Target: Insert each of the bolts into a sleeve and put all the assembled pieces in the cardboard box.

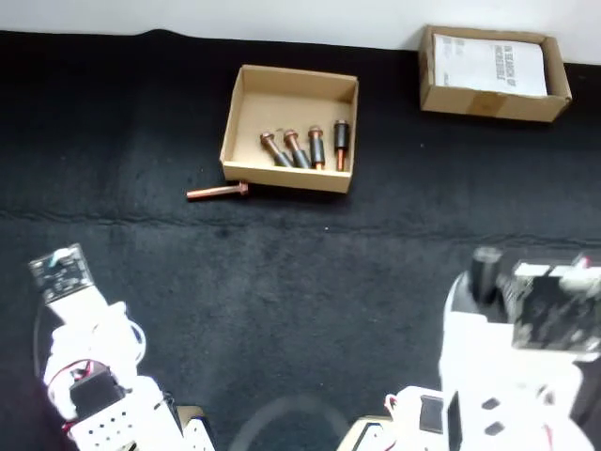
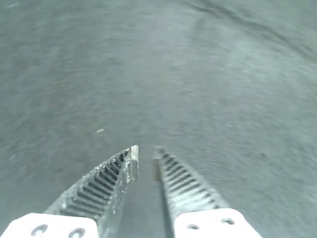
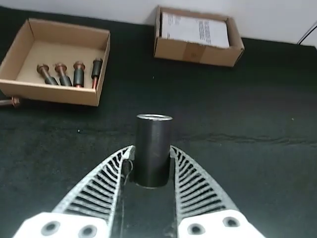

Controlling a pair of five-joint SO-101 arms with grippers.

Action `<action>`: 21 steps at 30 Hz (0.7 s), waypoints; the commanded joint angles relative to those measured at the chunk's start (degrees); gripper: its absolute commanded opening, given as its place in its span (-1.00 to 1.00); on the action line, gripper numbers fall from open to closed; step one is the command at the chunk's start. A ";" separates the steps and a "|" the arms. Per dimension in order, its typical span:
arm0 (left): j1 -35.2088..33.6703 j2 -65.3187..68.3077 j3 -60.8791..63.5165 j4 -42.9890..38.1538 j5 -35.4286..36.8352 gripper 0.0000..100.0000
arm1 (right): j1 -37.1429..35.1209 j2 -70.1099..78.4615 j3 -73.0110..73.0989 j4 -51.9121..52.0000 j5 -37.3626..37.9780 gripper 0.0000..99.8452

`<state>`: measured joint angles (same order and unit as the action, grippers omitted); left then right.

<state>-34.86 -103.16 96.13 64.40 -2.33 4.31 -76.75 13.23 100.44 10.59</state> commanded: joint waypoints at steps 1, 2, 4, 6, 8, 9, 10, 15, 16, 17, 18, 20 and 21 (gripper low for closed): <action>5.32 -0.04 -1.19 0.26 0.00 -0.76 | 0.66 -9.54 10.51 0.40 0.62 -0.99; 6.29 0.04 -1.80 0.35 0.00 -0.76 | 0.66 -11.47 13.05 0.40 0.62 -0.99; 8.84 0.04 -3.21 1.76 0.00 -0.75 | 0.66 -14.90 18.15 0.40 0.62 -0.99; 11.47 0.04 -4.70 2.99 0.00 -0.75 | 0.66 -17.80 22.99 0.40 0.62 -0.99; 13.85 0.04 -6.29 3.08 -0.09 -0.75 | 0.75 -20.00 26.51 -1.01 0.62 -0.99; 14.81 0.04 -7.25 3.08 -0.18 -0.75 | 1.36 -21.05 27.56 -2.24 0.62 -0.99; 15.69 0.04 -8.40 3.08 -0.18 -0.75 | 2.33 -21.67 28.44 -3.03 0.70 -0.99; 19.56 3.12 -15.08 3.08 -0.18 -0.75 | 8.13 -23.08 30.55 -4.09 0.70 -0.99; 20.18 5.14 -16.75 3.08 0.00 -0.75 | 8.84 -23.16 30.55 -4.09 0.70 -0.99; 20.62 7.96 -18.51 3.08 0.00 -0.75 | 9.10 -23.16 30.64 -4.09 0.70 -0.99; 20.97 10.95 -20.44 3.08 0.00 -0.75 | 9.19 -23.16 30.64 -4.09 0.70 -0.99; 21.93 18.24 -24.75 3.08 0.00 -0.75 | 9.19 -23.16 30.73 -4.09 0.79 -0.99; 22.46 22.37 -27.12 3.08 0.00 -0.75 | 9.19 -23.16 30.81 -4.09 0.79 -0.99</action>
<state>-14.20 -90.33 76.35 67.38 -2.33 12.66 -99.78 43.91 97.63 10.59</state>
